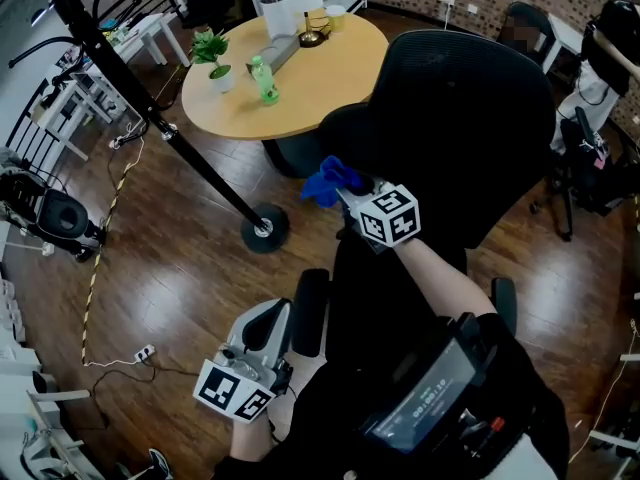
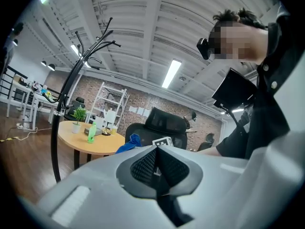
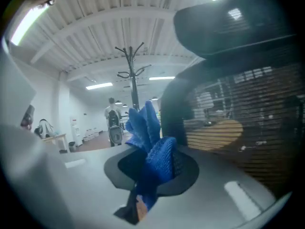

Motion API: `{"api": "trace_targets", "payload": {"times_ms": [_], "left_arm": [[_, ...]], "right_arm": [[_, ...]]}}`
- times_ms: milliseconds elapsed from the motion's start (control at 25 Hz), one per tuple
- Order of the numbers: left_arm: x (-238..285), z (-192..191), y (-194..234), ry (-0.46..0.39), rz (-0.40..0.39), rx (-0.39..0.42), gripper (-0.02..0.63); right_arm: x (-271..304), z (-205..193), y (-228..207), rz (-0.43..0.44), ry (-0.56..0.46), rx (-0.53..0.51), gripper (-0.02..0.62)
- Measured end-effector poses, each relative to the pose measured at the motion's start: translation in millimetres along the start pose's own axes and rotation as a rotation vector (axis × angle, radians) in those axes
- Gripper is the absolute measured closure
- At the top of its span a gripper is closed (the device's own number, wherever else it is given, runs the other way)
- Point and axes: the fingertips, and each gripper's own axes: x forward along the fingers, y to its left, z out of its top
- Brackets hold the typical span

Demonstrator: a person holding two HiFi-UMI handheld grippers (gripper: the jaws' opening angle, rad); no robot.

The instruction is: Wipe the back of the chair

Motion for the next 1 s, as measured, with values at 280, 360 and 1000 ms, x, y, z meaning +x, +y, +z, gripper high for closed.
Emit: {"api": "trace_targets", "payload": {"times_ms": [280,360,1000], "left_arm": [[31,-7,-12,0.039,-0.076,-0.001,0.601],[43,-8,-19,0.047,-0.113,0.002,0.601],[102,-33,-89,0.131,-0.331,0.004,0.601]], "right_arm": [[-62,-39,-81,-0.197,0.010,0.094,0.541],[-86,-46,-100,-0.255,0.003,0.108,0.541],[-318,-88,-241,-0.751,-0.048,0.219,0.540]]}}
